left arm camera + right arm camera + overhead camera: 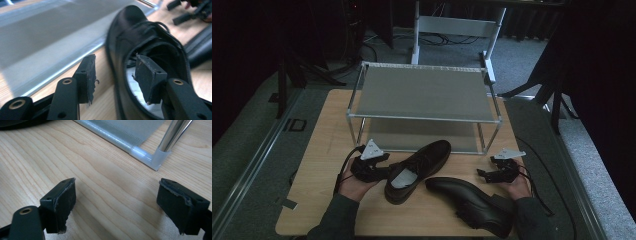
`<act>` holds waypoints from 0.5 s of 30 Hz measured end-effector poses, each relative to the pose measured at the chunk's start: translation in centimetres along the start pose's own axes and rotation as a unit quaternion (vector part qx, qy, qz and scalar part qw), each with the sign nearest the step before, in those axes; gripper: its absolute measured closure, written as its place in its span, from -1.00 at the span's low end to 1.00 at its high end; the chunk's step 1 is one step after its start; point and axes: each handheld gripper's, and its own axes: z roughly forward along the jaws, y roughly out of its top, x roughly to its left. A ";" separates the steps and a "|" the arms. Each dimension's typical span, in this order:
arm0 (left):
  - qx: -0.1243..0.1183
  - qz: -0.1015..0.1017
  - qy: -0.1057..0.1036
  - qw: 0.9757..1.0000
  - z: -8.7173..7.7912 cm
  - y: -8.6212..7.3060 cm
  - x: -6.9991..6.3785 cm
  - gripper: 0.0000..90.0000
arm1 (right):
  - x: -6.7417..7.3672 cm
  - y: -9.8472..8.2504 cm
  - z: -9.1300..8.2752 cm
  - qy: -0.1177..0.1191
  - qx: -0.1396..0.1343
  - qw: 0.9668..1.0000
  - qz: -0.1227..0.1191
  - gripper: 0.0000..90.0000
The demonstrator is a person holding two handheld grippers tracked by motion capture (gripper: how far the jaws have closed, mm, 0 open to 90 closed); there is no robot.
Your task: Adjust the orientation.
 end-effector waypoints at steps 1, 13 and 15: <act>0.005 0.007 -0.003 1.000 0.3 0.1 -0.2 0.21 | 0.0 0.0 0.0 -0.001 0.000 1.000 0.001 -0.66; 0.050 0.031 -0.026 0.998 3.5 1.1 -0.4 0.40 | -0.1 0.0 -0.1 -0.004 0.001 1.000 0.006 -0.66; 0.055 0.033 -0.026 0.998 3.9 1.2 -0.3 0.45 | -0.1 0.0 -0.1 -0.004 0.001 1.000 0.005 -0.66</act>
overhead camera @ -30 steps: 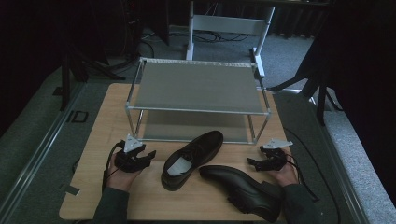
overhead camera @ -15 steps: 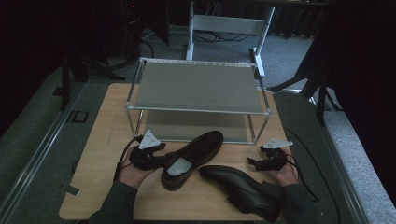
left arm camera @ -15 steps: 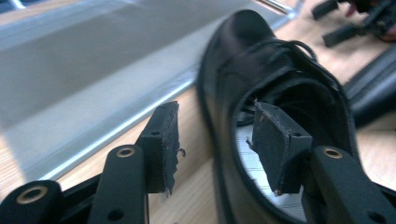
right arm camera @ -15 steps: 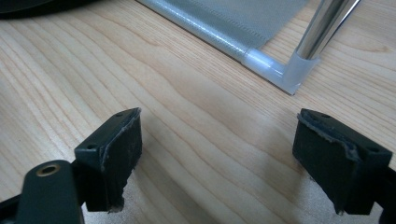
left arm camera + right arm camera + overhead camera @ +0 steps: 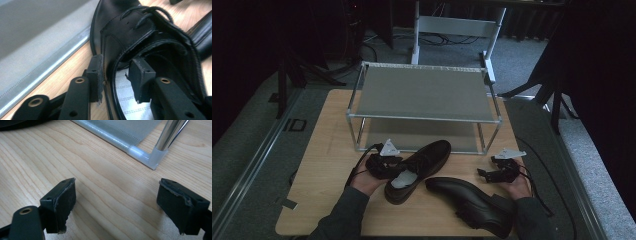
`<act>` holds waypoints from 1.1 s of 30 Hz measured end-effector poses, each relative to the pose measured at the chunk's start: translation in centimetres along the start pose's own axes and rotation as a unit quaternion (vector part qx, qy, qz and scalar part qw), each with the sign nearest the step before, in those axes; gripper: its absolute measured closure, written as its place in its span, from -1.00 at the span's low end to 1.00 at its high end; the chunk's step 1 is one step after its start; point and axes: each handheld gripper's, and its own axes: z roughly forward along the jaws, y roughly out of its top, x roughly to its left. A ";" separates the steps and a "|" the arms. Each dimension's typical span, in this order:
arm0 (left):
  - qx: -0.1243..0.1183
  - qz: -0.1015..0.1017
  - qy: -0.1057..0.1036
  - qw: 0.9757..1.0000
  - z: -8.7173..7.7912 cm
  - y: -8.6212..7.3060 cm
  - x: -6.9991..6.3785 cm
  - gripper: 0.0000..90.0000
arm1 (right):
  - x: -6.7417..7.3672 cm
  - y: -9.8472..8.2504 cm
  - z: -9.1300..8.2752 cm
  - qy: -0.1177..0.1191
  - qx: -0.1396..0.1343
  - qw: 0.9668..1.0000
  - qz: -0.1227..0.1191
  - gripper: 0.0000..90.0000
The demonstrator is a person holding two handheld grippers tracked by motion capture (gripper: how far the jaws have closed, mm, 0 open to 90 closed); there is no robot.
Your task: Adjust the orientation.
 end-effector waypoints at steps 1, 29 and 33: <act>0.000 -0.001 -0.002 1.000 0.1 0.1 0.0 0.49 | 0.0 0.0 0.0 0.000 0.000 1.000 0.000 -0.66; -0.053 -0.065 0.117 0.990 -3.9 -3.2 1.5 0.91 | 0.0 0.0 0.0 0.000 0.000 1.000 -0.002 -0.66; -0.061 -0.088 0.137 0.985 -4.7 -4.2 2.1 0.91 | 0.0 0.0 0.0 0.000 0.000 1.000 -0.002 -0.66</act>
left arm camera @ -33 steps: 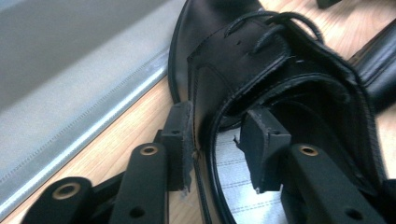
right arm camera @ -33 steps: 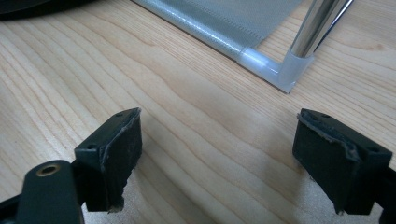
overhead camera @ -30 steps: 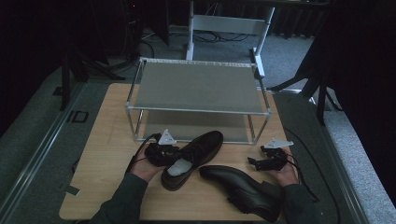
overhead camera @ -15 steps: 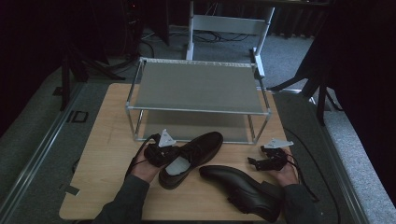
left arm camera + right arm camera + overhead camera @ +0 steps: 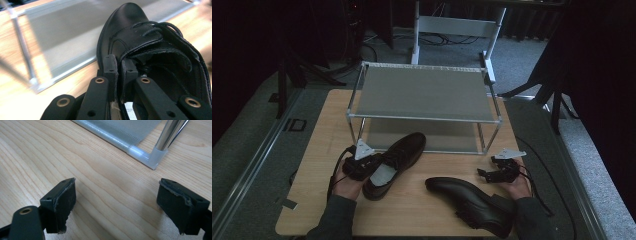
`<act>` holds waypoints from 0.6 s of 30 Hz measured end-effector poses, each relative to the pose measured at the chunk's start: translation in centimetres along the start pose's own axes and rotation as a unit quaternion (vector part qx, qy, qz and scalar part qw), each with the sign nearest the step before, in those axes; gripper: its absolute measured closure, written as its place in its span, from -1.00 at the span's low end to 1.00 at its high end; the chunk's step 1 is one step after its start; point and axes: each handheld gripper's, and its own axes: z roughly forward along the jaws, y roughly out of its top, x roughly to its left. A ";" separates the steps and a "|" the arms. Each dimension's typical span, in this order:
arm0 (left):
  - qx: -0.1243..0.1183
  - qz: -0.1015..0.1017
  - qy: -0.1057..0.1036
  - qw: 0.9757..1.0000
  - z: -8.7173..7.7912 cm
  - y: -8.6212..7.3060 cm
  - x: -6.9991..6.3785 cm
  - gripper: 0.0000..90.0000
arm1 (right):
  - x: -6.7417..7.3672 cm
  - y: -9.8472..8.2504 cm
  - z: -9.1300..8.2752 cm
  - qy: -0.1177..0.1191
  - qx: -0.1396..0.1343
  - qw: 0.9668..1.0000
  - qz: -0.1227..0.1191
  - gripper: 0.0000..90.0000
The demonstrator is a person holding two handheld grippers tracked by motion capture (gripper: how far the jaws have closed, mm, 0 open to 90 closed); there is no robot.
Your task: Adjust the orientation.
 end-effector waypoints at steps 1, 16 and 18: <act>0.001 -0.015 0.013 1.000 -0.3 -0.5 0.4 0.91 | 0.0 0.0 0.0 0.000 0.000 1.000 0.000 -0.66; -0.002 -0.063 0.012 0.998 -1.9 -2.3 1.4 0.45 | 0.0 0.0 0.0 0.000 0.000 1.000 0.000 -0.66; -0.007 -0.062 0.010 0.998 -2.3 -2.4 1.4 0.41 | 0.0 0.0 0.0 0.000 0.000 1.000 0.000 -0.66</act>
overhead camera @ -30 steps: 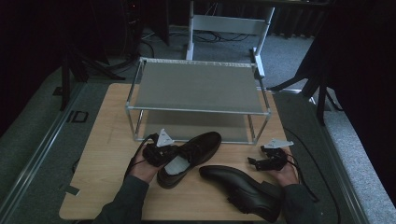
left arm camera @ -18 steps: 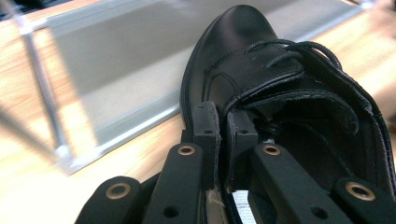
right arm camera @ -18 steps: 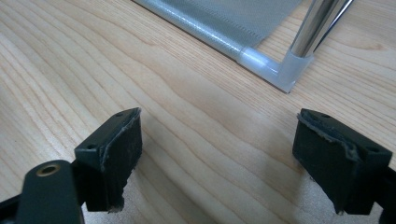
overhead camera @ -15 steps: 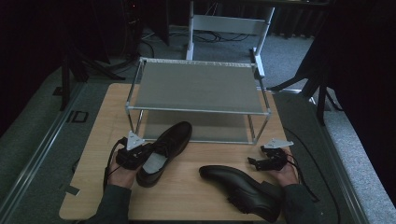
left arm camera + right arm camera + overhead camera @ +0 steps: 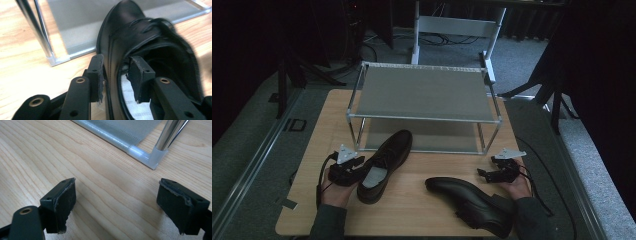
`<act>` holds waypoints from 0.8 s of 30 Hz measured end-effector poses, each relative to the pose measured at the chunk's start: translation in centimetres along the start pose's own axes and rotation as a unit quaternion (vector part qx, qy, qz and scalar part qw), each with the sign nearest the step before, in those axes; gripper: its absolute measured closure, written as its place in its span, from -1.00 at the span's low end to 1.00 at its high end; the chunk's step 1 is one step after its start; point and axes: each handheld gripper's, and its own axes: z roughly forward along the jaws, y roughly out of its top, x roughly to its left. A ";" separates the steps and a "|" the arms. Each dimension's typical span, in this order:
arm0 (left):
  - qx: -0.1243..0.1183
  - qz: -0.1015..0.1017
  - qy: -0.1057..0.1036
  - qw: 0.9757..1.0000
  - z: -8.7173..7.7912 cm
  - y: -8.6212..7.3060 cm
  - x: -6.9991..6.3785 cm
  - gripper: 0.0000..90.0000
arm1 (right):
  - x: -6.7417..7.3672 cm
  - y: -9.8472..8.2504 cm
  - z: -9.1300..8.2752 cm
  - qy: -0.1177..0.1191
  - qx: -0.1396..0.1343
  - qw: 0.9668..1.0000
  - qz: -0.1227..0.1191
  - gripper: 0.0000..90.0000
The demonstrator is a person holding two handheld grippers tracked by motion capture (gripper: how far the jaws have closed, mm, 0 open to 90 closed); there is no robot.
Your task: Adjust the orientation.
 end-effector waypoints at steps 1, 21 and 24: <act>-0.016 0.007 -0.006 1.000 -1.0 -0.2 0.0 0.41 | 0.0 0.0 0.0 0.000 0.000 1.000 0.000 -0.66; 0.052 -0.013 0.007 0.999 0.7 -4.1 3.4 0.59 | -0.3 0.0 -1.0 -0.011 0.002 1.000 0.002 0.03; 0.059 -0.010 -0.004 0.998 1.0 -4.3 3.2 0.59 | -0.4 0.1 -1.7 -0.019 -0.008 1.000 0.006 0.13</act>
